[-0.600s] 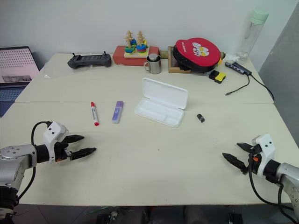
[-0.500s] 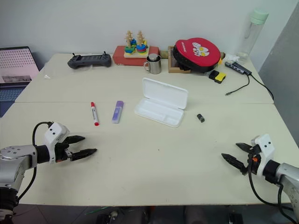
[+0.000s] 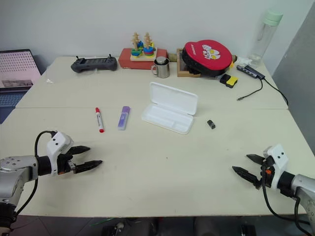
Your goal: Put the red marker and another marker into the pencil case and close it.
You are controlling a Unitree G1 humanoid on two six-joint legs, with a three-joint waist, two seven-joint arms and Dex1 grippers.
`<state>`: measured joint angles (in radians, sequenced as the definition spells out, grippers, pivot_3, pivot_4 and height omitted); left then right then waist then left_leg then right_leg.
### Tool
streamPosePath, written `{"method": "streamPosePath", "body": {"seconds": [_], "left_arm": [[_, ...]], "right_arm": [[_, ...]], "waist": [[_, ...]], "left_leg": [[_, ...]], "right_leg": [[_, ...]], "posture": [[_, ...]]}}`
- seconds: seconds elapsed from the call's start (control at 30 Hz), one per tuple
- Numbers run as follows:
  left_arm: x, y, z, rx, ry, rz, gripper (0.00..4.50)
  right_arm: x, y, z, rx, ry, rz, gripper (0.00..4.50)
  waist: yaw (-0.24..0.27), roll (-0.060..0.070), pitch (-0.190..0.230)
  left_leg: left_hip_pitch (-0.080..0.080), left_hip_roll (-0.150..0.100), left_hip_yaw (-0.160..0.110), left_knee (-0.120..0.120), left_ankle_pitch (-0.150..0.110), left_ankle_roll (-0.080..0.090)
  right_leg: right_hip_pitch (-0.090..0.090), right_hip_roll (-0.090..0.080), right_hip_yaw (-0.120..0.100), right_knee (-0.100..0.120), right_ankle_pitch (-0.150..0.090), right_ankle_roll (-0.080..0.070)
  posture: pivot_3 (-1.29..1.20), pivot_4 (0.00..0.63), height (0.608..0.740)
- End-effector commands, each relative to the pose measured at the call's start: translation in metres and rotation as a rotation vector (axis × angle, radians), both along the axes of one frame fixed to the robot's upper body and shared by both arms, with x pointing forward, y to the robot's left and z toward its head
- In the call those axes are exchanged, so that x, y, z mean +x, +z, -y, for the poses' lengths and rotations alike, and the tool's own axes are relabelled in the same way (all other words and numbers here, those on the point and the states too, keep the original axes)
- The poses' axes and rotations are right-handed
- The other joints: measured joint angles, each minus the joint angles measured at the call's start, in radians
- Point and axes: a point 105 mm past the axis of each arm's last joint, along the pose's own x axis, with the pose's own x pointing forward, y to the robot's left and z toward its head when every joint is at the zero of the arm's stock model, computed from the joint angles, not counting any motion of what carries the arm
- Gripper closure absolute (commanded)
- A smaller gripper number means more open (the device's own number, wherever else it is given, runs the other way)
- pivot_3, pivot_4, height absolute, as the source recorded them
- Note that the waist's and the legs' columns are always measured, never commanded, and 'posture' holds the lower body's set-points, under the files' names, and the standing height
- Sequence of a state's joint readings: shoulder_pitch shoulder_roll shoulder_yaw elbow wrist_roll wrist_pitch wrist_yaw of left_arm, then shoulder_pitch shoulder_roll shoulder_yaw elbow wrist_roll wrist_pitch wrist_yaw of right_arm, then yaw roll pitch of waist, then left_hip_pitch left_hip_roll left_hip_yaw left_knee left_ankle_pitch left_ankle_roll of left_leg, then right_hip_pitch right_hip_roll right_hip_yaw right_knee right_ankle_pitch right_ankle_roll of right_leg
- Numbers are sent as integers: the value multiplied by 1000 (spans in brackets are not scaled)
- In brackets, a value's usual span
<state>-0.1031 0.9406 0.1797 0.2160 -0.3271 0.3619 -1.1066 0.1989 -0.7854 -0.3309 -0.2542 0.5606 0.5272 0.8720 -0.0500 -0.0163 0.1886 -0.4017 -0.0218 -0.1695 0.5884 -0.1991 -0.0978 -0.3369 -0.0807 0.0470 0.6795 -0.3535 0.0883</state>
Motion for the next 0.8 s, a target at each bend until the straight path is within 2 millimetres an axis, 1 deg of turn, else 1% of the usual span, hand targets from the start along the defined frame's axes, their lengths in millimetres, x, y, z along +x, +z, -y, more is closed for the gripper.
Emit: {"method": "streamPosePath", "body": {"seconds": [0.03,0.13,0.3,0.43,0.47,0.53,0.57,0.6,0.63,0.67,0.7,0.73,0.8], "left_arm": [[-8,-5,-8,36,3,-38,7],[-8,-2,-6,17,8,-27,7],[-9,0,-9,14,18,-19,7],[-10,1,-5,-4,12,-12,7],[-9,2,-3,-6,8,-8,7],[-5,8,8,-47,-16,20,7],[-4,10,12,-59,-23,27,7],[1,18,28,-108,-62,66,7],[8,27,55,-178,-124,123,7],[11,33,88,-247,-197,161,7],[11,38,109,-293,-246,184,7],[8,39,130,-307,-307,199,7],[6,40,153,-327,-360,223,7]], "right_arm": [[5,14,0,-13,17,57,0],[6,17,-3,-11,26,63,0],[7,15,-5,-13,33,62,0],[8,17,-5,-15,35,67,0],[8,18,-7,-13,41,70,0],[12,29,-21,-11,88,99,0],[13,32,-25,-11,100,107,0],[17,40,-40,9,137,120,0],[22,43,-60,23,192,118,0],[26,42,-83,6,258,111,0],[28,41,-97,-12,300,105,0],[32,35,-107,-56,323,100,0],[41,24,-117,-120,331,85,0]], "waist": [[-1,0,0],[0,0,0],[-1,0,0],[-1,0,0],[-1,0,0],[-1,0,0],[-2,0,0],[-2,0,0],[-2,0,0],[0,0,0],[2,0,0],[4,-1,0],[12,-5,-1]], "left_leg": [[0,0,0,0,0,0],[0,0,0,0,0,0],[0,0,0,0,0,0],[0,0,0,0,0,0],[0,0,0,0,0,0],[0,0,0,0,0,0],[0,0,0,0,0,0],[0,0,0,0,0,0],[0,0,0,0,0,0],[0,1,0,1,0,0],[0,1,0,1,0,0],[0,1,0,3,1,0],[-1,1,0,4,1,1]], "right_leg": [[0,0,0,0,0,0],[0,0,0,0,0,0],[0,0,0,0,0,0],[0,0,0,0,0,0],[0,0,0,0,0,0],[0,0,0,0,0,0],[0,0,0,0,0,0],[0,0,0,0,0,0],[0,0,0,0,0,0],[0,0,0,1,0,0],[0,0,0,1,1,1],[0,0,-1,1,1,3],[1,0,-1,0,2,4]], "posture": [[0,150,740],[0,150,740],[0,150,740],[0,150,740],[0,150,740],[0,150,740],[0,150,740],[0,150,740],[0,150,740],[0,150,740],[0,150,740],[0,150,740],[0,150,740]]}}
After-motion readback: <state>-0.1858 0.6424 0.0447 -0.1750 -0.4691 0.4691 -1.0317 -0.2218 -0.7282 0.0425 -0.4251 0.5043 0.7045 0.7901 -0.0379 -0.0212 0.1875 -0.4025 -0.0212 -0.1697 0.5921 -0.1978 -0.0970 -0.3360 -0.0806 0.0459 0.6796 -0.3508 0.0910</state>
